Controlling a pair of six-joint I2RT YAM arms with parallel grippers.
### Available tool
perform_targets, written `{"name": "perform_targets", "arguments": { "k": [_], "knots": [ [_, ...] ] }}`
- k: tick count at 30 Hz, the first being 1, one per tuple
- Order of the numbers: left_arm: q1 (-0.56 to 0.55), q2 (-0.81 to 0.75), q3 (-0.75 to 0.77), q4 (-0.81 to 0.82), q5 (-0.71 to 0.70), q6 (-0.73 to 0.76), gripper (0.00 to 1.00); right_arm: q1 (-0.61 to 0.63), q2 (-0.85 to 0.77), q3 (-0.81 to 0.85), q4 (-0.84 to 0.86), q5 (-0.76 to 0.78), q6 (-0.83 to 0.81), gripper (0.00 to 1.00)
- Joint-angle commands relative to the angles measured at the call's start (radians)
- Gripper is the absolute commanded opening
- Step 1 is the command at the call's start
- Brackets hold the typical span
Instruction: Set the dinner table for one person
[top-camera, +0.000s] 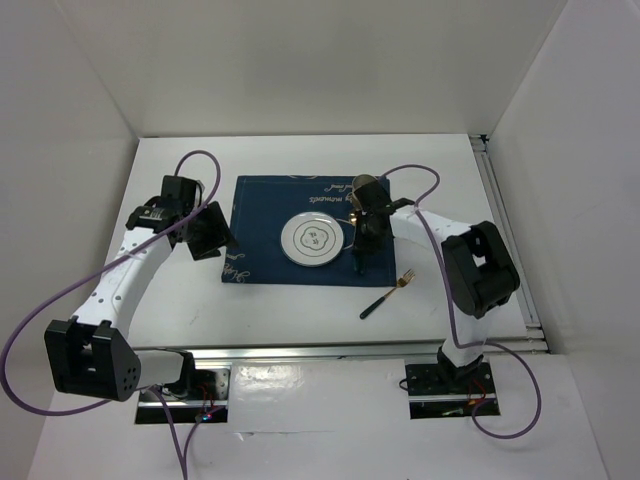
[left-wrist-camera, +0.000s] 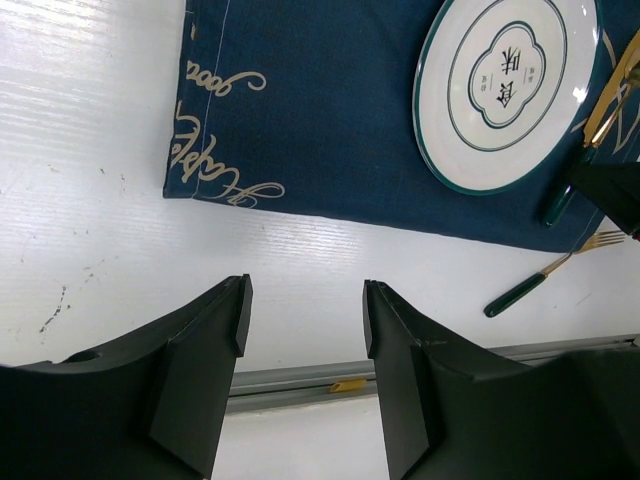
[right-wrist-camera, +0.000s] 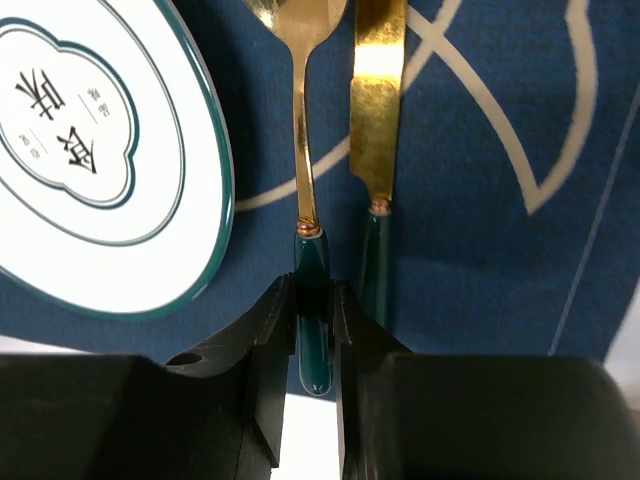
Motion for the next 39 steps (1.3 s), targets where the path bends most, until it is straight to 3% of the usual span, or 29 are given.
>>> {"name": "perform_targets", "arguments": {
  "k": [1, 5, 7, 10, 13, 17, 20, 26, 28, 29, 34, 39],
  "knots": [
    [-0.004, -0.019, 0.034, -0.008, -0.011, 0.016, 0.65, -0.007, 0.024, 0.058, 0.067, -0.025, 0.023, 0.00],
    [-0.004, -0.019, 0.034, -0.008, -0.020, 0.016, 0.65, -0.007, 0.052, 0.081, 0.053, -0.012, 0.056, 0.08],
    [-0.004, -0.019, 0.034, -0.008, -0.020, 0.016, 0.65, -0.007, 0.052, 0.081, 0.042, -0.001, 0.056, 0.21],
    [-0.004, -0.028, 0.015, -0.008, -0.020, 0.025, 0.65, -0.007, 0.024, 0.069, 0.059, -0.001, 0.056, 0.33],
    [-0.004, -0.028, 0.005, 0.001, -0.008, 0.025, 0.65, -0.007, -0.014, 0.060, 0.047, 0.010, 0.056, 0.33],
    [-0.004, -0.016, 0.014, 0.020, 0.013, 0.025, 0.65, -0.007, -0.077, 0.060, 0.012, 0.036, 0.046, 0.44],
    [-0.013, -0.007, 0.024, 0.020, 0.024, 0.025, 0.65, -0.007, -0.146, 0.060, -0.036, 0.082, 0.046, 0.44],
    [-0.022, 0.002, 0.024, 0.020, 0.015, 0.045, 0.65, -0.025, -0.327, -0.063, -0.158, 0.112, 0.105, 0.47],
    [-0.022, 0.002, 0.014, 0.029, 0.015, 0.045, 0.65, -0.025, -0.409, -0.155, -0.206, 0.103, 0.172, 0.64],
    [-0.022, 0.002, 0.005, 0.029, 0.015, 0.045, 0.65, -0.025, -0.434, -0.181, -0.227, 0.103, 0.203, 0.68],
    [-0.022, 0.002, 0.005, 0.038, 0.024, 0.045, 0.65, -0.025, -0.542, -0.363, -0.290, 0.093, 0.336, 0.68],
    [-0.031, 0.022, 0.024, 0.038, 0.024, 0.036, 0.65, 0.022, -0.548, -0.450, -0.206, 0.033, 0.408, 0.67]
  ]
}}
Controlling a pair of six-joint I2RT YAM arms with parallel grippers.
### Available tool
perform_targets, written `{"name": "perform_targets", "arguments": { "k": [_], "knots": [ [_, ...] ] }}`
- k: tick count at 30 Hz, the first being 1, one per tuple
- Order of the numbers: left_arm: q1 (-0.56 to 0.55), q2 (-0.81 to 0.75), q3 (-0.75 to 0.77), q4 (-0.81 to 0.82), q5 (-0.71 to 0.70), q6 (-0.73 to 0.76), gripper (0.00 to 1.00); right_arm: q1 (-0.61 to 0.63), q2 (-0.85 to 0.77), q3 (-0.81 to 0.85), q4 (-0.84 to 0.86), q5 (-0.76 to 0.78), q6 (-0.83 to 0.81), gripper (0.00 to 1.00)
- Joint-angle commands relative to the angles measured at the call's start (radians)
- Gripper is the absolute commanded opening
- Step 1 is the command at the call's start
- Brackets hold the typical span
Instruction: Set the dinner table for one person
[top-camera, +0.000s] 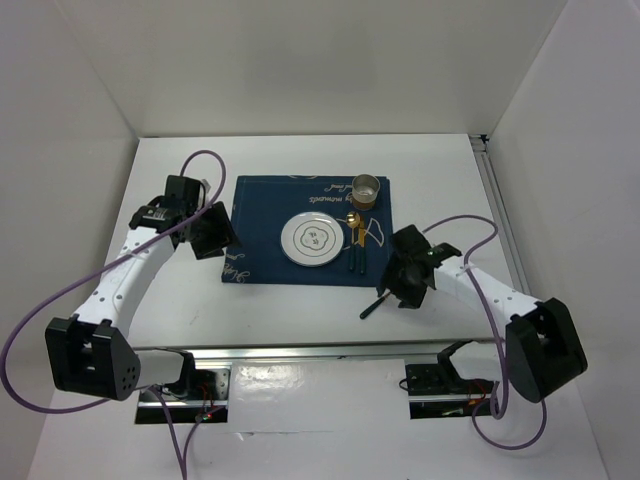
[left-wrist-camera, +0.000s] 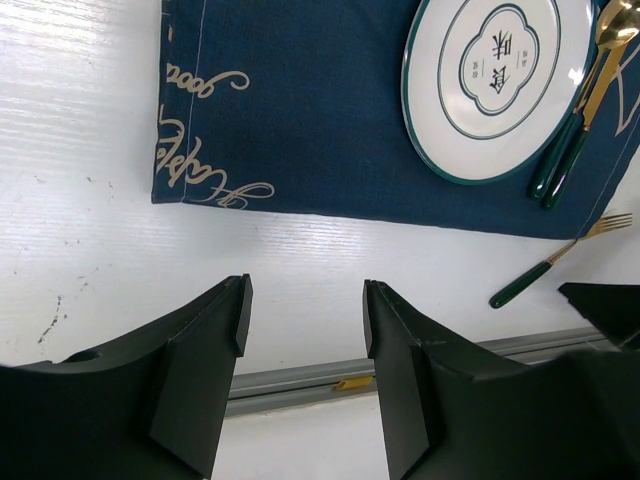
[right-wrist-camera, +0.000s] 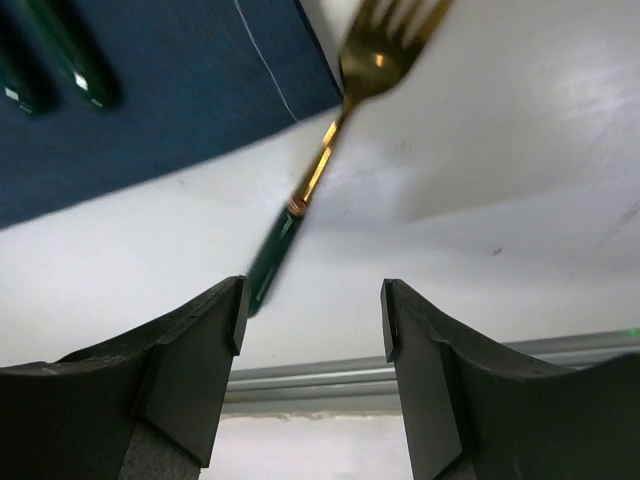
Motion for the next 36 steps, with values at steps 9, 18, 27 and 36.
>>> {"name": "perform_targets", "arguments": {
  "k": [9, 18, 27, 36],
  "knots": [
    [-0.005, 0.017, 0.047, 0.015, 0.005, -0.001, 0.65, 0.169, 0.172, 0.013, 0.078, 0.016, 0.179, 0.66],
    [-0.005, 0.008, 0.020, 0.006, -0.004, 0.028, 0.65, 0.213, 0.238, 0.061, -0.049, 0.131, 0.366, 0.17],
    [-0.005, 0.017, 0.102, -0.008, -0.036, 0.069, 0.65, 0.233, 0.062, 0.264, -0.301, 0.372, 0.256, 0.00],
    [-0.005, -0.056, 0.210, -0.088, -0.162, -0.058, 0.65, 0.287, 0.425, 0.760, 0.012, 0.055, -0.270, 0.00]
  ]
}}
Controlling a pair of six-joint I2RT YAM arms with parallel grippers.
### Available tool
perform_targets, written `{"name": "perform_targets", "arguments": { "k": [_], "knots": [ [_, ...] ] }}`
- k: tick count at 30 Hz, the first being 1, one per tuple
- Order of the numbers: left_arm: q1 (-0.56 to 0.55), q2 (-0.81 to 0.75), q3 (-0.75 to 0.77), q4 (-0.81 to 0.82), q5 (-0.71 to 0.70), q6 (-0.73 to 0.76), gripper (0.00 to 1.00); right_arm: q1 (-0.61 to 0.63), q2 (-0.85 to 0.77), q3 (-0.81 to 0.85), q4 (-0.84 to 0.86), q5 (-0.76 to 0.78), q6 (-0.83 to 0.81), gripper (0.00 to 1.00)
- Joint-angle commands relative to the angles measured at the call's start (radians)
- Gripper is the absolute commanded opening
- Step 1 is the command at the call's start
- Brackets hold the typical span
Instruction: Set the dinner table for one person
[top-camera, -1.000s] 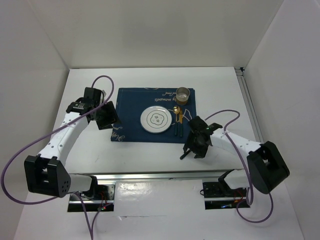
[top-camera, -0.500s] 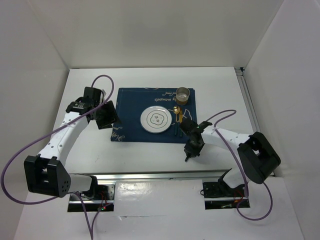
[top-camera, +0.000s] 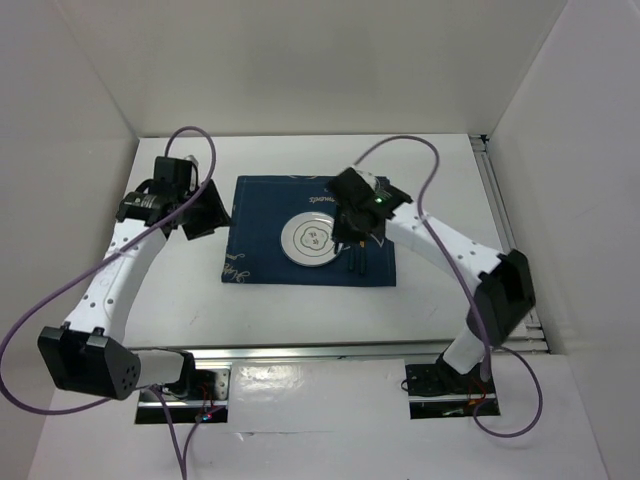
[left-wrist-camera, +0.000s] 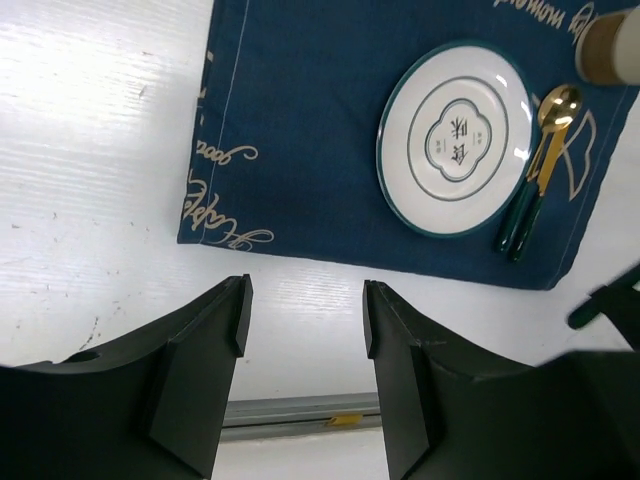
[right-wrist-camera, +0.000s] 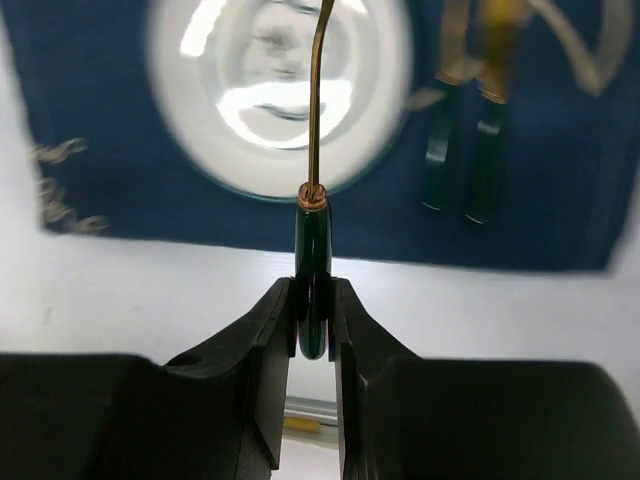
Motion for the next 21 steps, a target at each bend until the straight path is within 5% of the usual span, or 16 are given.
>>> {"name": "perform_targets", "arguments": {
  "k": [1, 10, 21],
  "knots": [
    [-0.002, -0.093, 0.025, -0.033, -0.070, -0.068, 0.65, 0.039, 0.138, 0.186, 0.160, -0.154, -0.180, 0.00],
    [-0.002, -0.251, 0.026, -0.033, -0.228, -0.125, 0.69, 0.125, 0.574, 0.581, 0.309, -0.268, -0.121, 0.00],
    [-0.002, -0.271, 0.017, -0.058, -0.145, -0.068, 0.69, 0.148, 0.846, 0.759, 0.353, -0.279, -0.043, 0.00]
  ]
}}
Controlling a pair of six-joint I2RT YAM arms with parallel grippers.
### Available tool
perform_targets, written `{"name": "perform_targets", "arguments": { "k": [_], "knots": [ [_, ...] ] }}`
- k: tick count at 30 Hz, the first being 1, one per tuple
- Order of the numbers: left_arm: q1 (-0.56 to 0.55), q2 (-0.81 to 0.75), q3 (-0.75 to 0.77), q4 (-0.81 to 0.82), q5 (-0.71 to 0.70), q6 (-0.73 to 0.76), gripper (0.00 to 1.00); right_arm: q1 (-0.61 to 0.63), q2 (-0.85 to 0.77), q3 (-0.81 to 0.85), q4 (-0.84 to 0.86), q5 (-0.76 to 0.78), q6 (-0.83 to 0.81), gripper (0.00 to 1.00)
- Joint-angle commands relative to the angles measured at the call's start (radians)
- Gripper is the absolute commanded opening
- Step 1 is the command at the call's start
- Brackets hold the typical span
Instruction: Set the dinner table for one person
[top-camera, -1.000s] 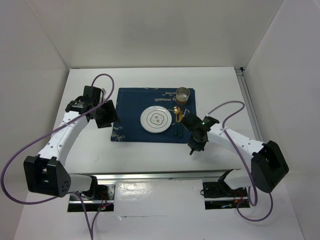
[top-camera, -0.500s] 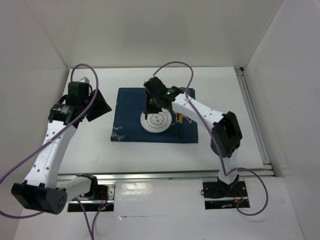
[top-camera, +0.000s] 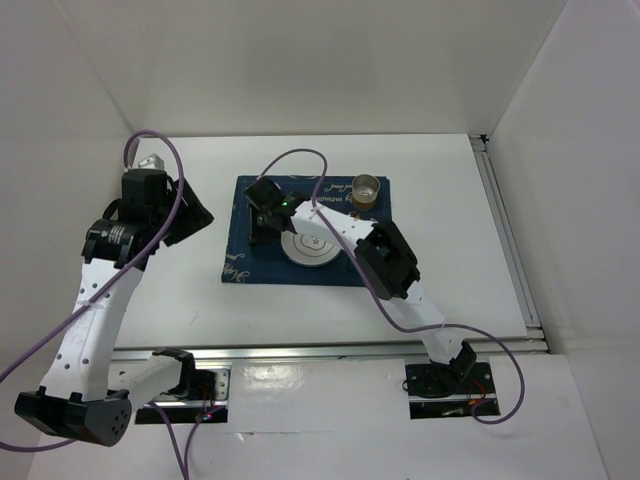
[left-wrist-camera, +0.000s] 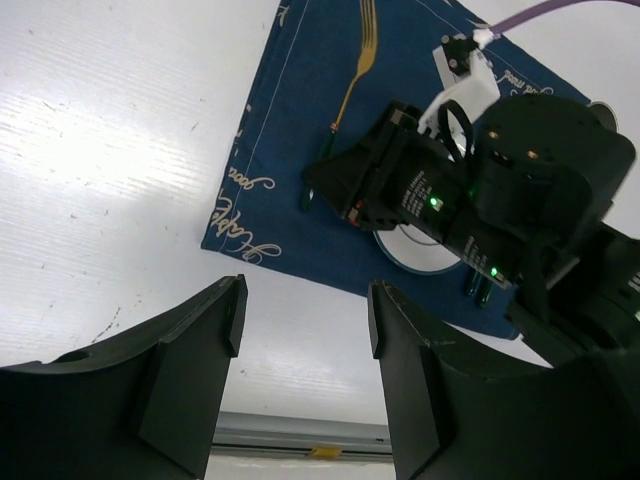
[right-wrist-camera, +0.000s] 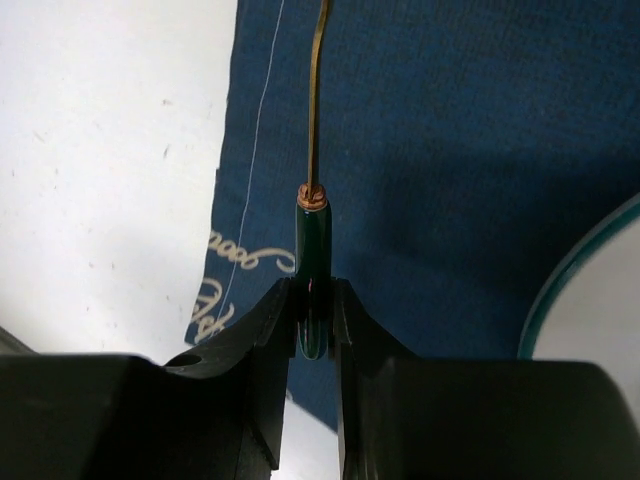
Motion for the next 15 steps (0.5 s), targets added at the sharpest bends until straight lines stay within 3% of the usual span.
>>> {"name": "perform_targets", "arguments": {
  "k": [1, 4, 7, 10, 12, 15],
  "knots": [
    [-0.002, -0.031, -0.005, 0.000, 0.025, 0.029, 0.69, -0.003, 0.043, 0.082, 0.056, -0.003, 0.032, 0.00],
    [-0.002, -0.031, -0.005, -0.019, 0.025, 0.038, 0.69, -0.014, 0.066, 0.106, 0.046, -0.003, 0.054, 0.03],
    [-0.002, -0.022, -0.005, -0.028, 0.012, 0.058, 0.69, -0.014, 0.066, 0.085, 0.046, -0.003, 0.063, 0.13],
    [0.007, -0.021, 0.004, -0.049, -0.011, 0.058, 0.69, -0.003, 0.042, 0.043, 0.057, 0.009, 0.063, 0.11],
    [0.007, -0.021, 0.013, -0.049, -0.011, 0.067, 0.69, 0.006, 0.029, 0.028, 0.057, 0.010, 0.072, 0.04],
    [0.007, -0.021, 0.013, -0.049, 0.000, 0.067, 0.69, 0.015, 0.006, 0.005, 0.057, 0.019, 0.083, 0.04]
  ]
}}
